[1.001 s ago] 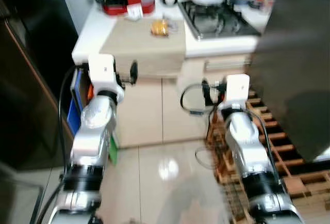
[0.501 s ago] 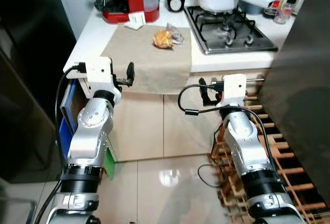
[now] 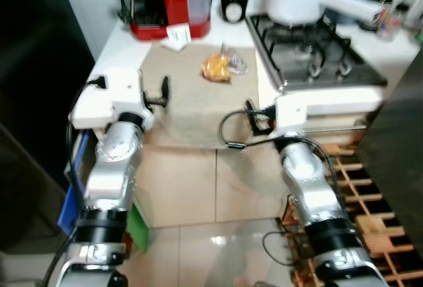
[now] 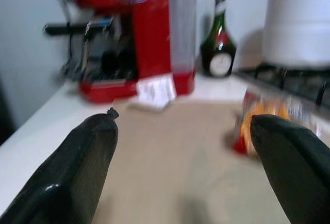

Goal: Restocking fridge

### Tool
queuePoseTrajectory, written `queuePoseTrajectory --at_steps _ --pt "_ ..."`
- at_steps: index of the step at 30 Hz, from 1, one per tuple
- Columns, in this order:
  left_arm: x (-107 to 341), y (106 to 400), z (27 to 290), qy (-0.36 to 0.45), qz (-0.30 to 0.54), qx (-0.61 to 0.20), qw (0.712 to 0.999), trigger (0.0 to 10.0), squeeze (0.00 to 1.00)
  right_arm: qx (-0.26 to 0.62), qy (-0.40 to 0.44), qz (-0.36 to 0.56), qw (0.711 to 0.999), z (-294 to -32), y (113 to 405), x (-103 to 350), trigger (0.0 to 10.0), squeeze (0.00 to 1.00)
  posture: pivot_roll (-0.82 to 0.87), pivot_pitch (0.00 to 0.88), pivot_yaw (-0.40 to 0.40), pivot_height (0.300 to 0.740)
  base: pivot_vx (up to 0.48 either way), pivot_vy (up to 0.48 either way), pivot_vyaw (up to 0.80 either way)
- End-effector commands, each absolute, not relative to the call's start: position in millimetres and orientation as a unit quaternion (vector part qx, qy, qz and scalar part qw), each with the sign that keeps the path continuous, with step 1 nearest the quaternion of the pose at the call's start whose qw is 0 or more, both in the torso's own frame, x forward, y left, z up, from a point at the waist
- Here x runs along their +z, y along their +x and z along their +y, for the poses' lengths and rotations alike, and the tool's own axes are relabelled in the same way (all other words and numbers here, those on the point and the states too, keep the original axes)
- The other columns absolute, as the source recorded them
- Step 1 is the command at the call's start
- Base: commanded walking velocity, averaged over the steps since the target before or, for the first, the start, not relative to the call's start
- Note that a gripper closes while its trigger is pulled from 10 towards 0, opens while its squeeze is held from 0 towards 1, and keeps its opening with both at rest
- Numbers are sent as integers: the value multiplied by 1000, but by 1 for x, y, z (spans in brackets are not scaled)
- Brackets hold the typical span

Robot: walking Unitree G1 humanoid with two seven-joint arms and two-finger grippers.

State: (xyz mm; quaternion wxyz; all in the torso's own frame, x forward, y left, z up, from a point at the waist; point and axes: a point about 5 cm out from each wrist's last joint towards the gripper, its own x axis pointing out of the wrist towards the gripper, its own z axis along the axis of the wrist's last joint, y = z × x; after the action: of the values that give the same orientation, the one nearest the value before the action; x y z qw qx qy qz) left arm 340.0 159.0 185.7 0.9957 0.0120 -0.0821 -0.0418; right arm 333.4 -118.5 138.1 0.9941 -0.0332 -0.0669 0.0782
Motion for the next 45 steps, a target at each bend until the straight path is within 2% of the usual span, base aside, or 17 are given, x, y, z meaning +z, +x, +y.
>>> queuePoseTrajectory --at_steps 1,3,10,13,14,16,17,21,25,36,40,45 --pt "196 342 161 13 -99 -64 993 10000 0 90 -33 -90 991 -110 332 147 10000 0 -2 0 43 740 480 0 -681" --pt "206 345 145 27 -113 -130 985 10000 0 84 -27 -94 992 -112 331 147 10000 0 0 0 41 740 480 0 -663" --pt "242 382 126 -2 -84 -199 976 10000 0 82 -24 -98 992 -109 328 149 10000 0 -11 0 57 740 0 0 0" --pt "251 393 124 4 -85 -205 975 10000 0 79 -19 -104 991 -108 326 151 10000 0 -14 0 67 740 0 0 0" --pt "254 404 123 20 -66 -223 972 10000 0 78 -13 -115 990 -104 321 155 10000 0 -32 0 107 740 0 0 0" --pt "254 408 122 26 -55 -227 972 10000 0 78 -14 -119 990 -103 318 156 10000 0 -32 0 107 740 0 0 0" --pt "251 415 124 32 -29 -220 975 10000 0 73 -17 -126 989 -105 307 157 10000 0 -66 0 147 740 0 0 0" --pt "249 418 126 34 -14 -210 977 10000 0 66 -23 -125 990 -109 295 156 10000 0 -92 22 165 740 0 0 0" --pt "241 418 113 -62 29 -275 959 10000 0 24 -28 -100 994 -131 267 146 10000 0 -145 64 200 740 0 0 0" --pt "235 422 117 -16 43 -210 977 10000 0 -11 -20 -74 997 -132 237 143 10000 0 -215 144 263 740 0 0 0" --pt "229 423 127 41 48 -163 985 10000 0 -23 -28 -42 998 -138 213 139 10000 0 -260 193 262 740 0 0 0" --pt "237 424 132 59 31 -152 986 10000 0 -30 -35 -30 998 -142 203 139 10000 0 -279 211 253 740 0 0 0"
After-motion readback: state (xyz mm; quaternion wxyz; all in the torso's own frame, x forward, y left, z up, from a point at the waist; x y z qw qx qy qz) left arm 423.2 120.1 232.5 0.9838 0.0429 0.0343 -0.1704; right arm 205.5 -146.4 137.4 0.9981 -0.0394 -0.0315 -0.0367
